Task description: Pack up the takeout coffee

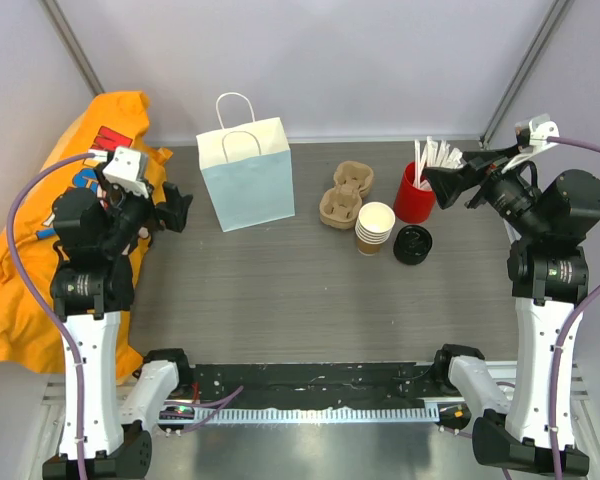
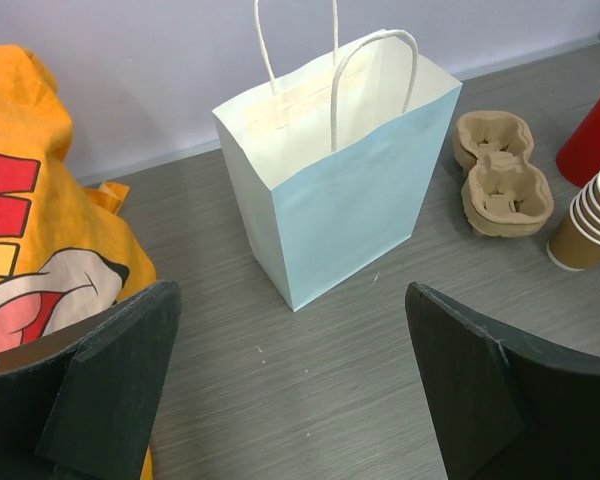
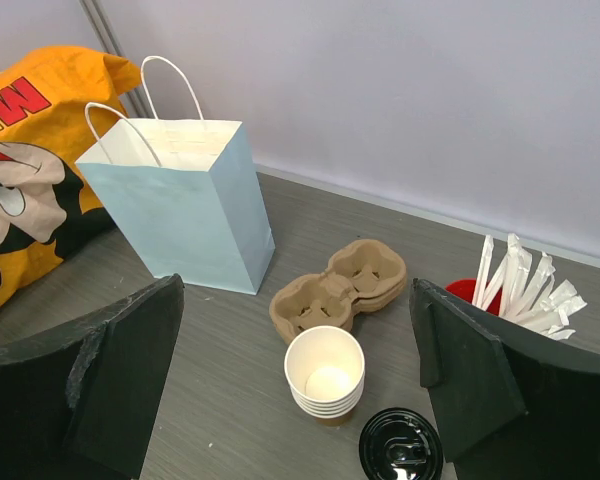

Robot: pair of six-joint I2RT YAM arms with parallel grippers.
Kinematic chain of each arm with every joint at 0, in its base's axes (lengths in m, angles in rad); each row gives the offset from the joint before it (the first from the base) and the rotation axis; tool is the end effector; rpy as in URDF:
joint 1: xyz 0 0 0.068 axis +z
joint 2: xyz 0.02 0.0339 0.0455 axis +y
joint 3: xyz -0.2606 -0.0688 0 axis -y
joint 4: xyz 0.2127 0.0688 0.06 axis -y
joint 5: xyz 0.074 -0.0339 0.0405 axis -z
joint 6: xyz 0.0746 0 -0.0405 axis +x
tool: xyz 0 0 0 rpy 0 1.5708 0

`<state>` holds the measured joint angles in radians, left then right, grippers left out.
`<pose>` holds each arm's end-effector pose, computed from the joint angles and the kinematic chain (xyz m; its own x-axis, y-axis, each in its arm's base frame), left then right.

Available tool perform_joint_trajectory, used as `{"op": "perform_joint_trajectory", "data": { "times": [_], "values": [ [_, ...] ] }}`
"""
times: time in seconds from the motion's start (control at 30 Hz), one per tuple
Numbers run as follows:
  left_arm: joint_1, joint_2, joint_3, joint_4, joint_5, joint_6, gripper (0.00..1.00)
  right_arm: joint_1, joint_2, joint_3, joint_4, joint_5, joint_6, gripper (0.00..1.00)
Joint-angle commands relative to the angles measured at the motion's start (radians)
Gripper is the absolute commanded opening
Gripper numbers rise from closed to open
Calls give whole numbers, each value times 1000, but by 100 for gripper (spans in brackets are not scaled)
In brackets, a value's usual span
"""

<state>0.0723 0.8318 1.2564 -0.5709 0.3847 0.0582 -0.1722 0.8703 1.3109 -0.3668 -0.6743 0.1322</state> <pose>0.1568 -0.0167 0.4275 -0.1275 0.0448 -0.9908 0.3113 0.9503 0.0029 0.1565 0.0201 0.4675 0.0088 0.1030 -0.9946 -0.4850 0.8703 0.0858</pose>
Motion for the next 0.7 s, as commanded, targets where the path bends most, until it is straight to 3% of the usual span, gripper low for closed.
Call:
{"op": "perform_joint_trajectory", "data": {
  "times": [0.0, 0.3, 0.67],
  "values": [
    [0, -13, -14, 55, 2, -14, 100, -4, -13, 24, 43, -7, 9, 100],
    [0, -13, -29, 62, 19, -14, 100, -4, -2, -22, 74, -198, -101, 100],
    [0, 16, -68, 100, 52, -1, 100, 13, 96, 33, 16, -130, -158, 100]
  ]
}}
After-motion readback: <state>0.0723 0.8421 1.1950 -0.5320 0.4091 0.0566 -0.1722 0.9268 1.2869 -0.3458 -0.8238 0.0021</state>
